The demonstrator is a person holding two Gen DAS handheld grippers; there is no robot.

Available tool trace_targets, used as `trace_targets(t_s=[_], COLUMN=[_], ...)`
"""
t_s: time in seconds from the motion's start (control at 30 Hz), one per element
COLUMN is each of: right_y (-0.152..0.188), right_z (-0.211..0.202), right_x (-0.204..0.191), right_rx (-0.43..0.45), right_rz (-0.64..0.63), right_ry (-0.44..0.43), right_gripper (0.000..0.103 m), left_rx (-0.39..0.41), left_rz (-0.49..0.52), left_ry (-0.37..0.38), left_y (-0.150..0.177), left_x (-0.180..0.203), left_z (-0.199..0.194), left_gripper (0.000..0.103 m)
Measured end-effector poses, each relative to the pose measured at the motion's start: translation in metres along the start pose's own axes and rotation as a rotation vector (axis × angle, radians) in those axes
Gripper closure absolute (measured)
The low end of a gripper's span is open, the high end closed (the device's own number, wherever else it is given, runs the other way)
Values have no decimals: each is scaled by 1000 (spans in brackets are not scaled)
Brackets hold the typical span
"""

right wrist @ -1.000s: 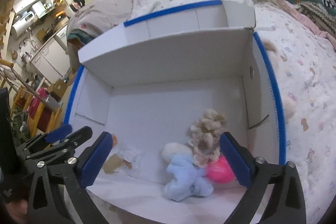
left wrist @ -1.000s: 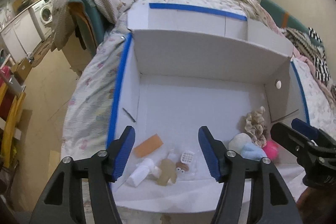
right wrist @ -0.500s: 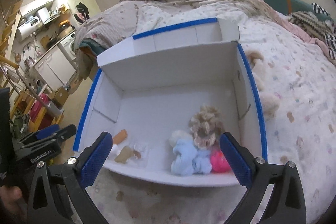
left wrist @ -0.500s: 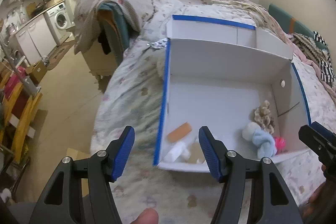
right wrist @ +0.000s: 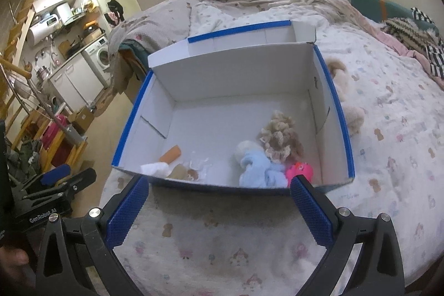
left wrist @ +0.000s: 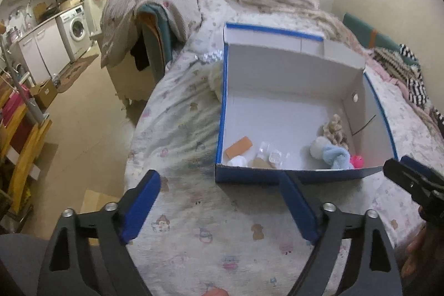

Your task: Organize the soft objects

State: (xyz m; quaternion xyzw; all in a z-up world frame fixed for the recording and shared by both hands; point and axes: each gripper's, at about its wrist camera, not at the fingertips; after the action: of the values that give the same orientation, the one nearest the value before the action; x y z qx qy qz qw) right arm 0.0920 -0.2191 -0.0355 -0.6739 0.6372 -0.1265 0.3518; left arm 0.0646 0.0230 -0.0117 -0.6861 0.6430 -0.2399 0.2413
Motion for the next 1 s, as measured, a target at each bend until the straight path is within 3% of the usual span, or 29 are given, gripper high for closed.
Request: trace_targets(t_s=[0.27, 0.4, 0.5, 0.73, 1.0], right_y=[5, 2, -1, -1, 0], right_z=[-15, -14, -8, -3, -3], right_x=[-18, -19, -16, -16, -16], right_rx=[161, 215, 203, 196, 195], right_rz=[-48, -54, -49, -48, -46], right_ry=[63, 100, 111, 117, 121], right_gripper=[0, 0, 0, 0, 0], left_rx=[255, 195, 192, 151, 157], left_rz=[35, -23, -27, -30, -38], left_ry=[-63, -28, -64, -48, -41], left_y=[2, -4, -7, -5, -4], left_x=[1, -6, -5, -4, -4], left_z=[-27, -18, -14, -5, -5], left_gripper=[9, 9, 9, 9, 9])
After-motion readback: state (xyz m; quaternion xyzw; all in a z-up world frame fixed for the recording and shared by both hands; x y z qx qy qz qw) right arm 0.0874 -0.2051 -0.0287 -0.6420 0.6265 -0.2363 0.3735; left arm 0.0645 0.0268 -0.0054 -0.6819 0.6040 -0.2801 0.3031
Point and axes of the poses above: each gripper's, at about its wrist camera, not at the fingertips, and z roughly the way its jaws point, x to its right, y to its underside, and after that the axes turned 2 degrees about -x, right-handed
